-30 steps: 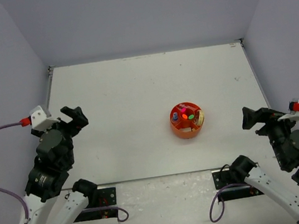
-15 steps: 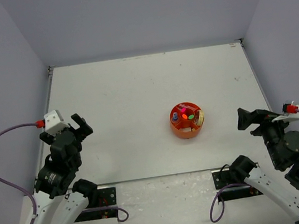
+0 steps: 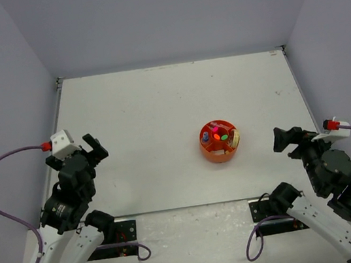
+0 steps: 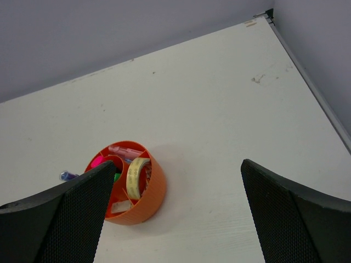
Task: Sort the stationery into containers
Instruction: Reset both arms
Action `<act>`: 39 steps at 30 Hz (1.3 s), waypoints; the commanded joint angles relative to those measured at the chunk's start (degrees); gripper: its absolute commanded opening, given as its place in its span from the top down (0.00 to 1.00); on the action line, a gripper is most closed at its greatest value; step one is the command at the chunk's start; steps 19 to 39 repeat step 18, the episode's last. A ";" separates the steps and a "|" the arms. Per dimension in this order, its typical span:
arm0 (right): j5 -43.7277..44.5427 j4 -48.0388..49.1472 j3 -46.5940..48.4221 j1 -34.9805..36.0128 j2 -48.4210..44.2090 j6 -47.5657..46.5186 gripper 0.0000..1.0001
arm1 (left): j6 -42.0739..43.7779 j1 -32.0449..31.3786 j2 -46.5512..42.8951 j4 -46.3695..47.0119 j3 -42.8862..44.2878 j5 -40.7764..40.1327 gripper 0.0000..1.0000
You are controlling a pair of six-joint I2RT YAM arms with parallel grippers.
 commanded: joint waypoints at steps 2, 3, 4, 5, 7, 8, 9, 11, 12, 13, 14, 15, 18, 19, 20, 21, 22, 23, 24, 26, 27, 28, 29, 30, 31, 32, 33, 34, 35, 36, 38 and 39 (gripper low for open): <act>0.94 0.09 -1.55 0.07 1.67 2.66 0.01 | 0.44 0.11 -0.31 0.49 -0.65 -1.88 0.00; 1.13 -0.07 -1.60 0.07 1.78 2.94 0.01 | 0.39 0.11 -0.31 0.54 -0.74 -1.79 0.00; 1.32 -0.12 -1.66 0.07 1.82 3.11 0.01 | 0.40 0.11 -0.28 0.63 -0.85 -1.63 0.00; 1.38 -0.07 -1.72 0.07 1.82 3.11 0.01 | 0.51 0.11 -0.23 0.74 -0.91 -1.46 0.00; 1.61 -0.01 -1.96 0.07 1.96 3.34 0.01 | 0.58 0.08 -0.11 0.81 -0.91 -1.04 0.00; 1.70 -0.03 -1.99 0.07 2.05 3.43 0.01 | 0.56 0.11 -0.05 0.84 -0.91 -0.95 0.00; 1.85 -0.15 -1.93 0.07 2.20 3.58 0.01 | 0.53 0.11 -0.02 0.81 -0.94 -0.94 0.00; 2.04 -0.47 -1.77 0.07 2.49 4.01 0.01 | 0.53 0.06 0.04 0.75 -0.95 -1.00 0.00; 2.00 -0.63 -1.71 0.07 2.54 4.21 0.01 | 0.52 0.04 0.04 0.75 -0.93 -0.99 0.00; 2.00 -0.76 -1.67 0.07 2.58 4.34 0.01 | 0.52 0.08 0.04 0.75 -0.97 -0.94 0.00; 2.00 -0.85 -1.64 0.07 2.61 4.46 0.01 | 0.52 0.11 0.04 0.78 -0.97 -0.91 0.00; 2.00 -0.85 -1.64 0.07 2.61 4.52 0.01 | 0.55 0.11 0.04 0.82 -0.94 -0.91 0.00; 1.82 -0.68 -1.58 0.07 2.53 4.05 0.01 | 0.61 0.11 -0.07 0.84 -0.97 -0.91 0.00; 1.82 -0.68 -1.58 0.07 2.53 4.05 0.01 | 0.61 0.11 -0.07 0.84 -0.97 -0.91 0.00; 1.82 -0.68 -1.58 0.07 2.53 4.05 0.01 | 0.61 0.11 -0.07 0.84 -0.97 -0.91 0.00; 1.82 -0.68 -1.58 0.07 2.53 4.05 0.01 | 0.61 0.11 -0.07 0.84 -0.97 -0.91 0.00; 1.82 -0.68 -1.58 0.07 2.53 4.05 0.01 | 0.61 0.11 -0.07 0.84 -0.97 -0.91 0.00; 1.82 -0.68 -1.58 0.07 2.53 4.05 0.01 | 0.61 0.11 -0.07 0.84 -0.97 -0.91 0.00; 1.82 -0.68 -1.58 0.07 2.53 4.05 0.01 | 0.61 0.11 -0.07 0.84 -0.97 -0.91 0.00; 1.82 -0.68 -1.58 0.07 2.53 4.05 0.01 | 0.61 0.11 -0.07 0.84 -0.97 -0.91 0.00; 1.82 -0.68 -1.58 0.07 2.53 4.05 0.01 | 0.61 0.11 -0.07 0.84 -0.97 -0.91 0.00; 1.82 -0.68 -1.58 0.07 2.53 4.05 0.01 | 0.61 0.11 -0.07 0.84 -0.97 -0.91 0.00; 1.82 -0.68 -1.58 0.07 2.53 4.05 0.01 | 0.61 0.11 -0.07 0.84 -0.97 -0.91 0.00; 1.82 -0.68 -1.58 0.07 2.53 4.05 0.01 | 0.61 0.11 -0.07 0.84 -0.97 -0.91 0.00; 1.82 -0.68 -1.58 0.07 2.53 4.05 0.01 | 0.61 0.11 -0.07 0.84 -0.97 -0.91 0.00; 1.82 -0.68 -1.58 0.07 2.53 4.05 0.01 | 0.61 0.11 -0.07 0.84 -0.97 -0.91 0.00; 1.82 -0.68 -1.58 0.07 2.53 4.05 0.01 | 0.61 0.11 -0.07 0.84 -0.97 -0.91 0.00; 1.82 -0.68 -1.58 0.07 2.53 4.05 0.01 | 0.61 0.11 -0.07 0.84 -0.97 -0.91 0.00; 1.82 -0.68 -1.58 0.07 2.53 4.05 0.01 | 0.61 0.11 -0.07 0.84 -0.97 -0.91 0.00; 1.82 -0.68 -1.58 0.07 2.53 4.05 0.01 | 0.61 0.11 -0.07 0.84 -0.97 -0.91 0.00; 1.82 -0.68 -1.58 0.07 2.53 4.05 0.01 | 0.61 0.11 -0.07 0.84 -0.97 -0.91 0.00; 1.82 -0.68 -1.58 0.07 2.53 4.05 0.01 | 0.61 0.11 -0.07 0.84 -0.97 -0.91 0.00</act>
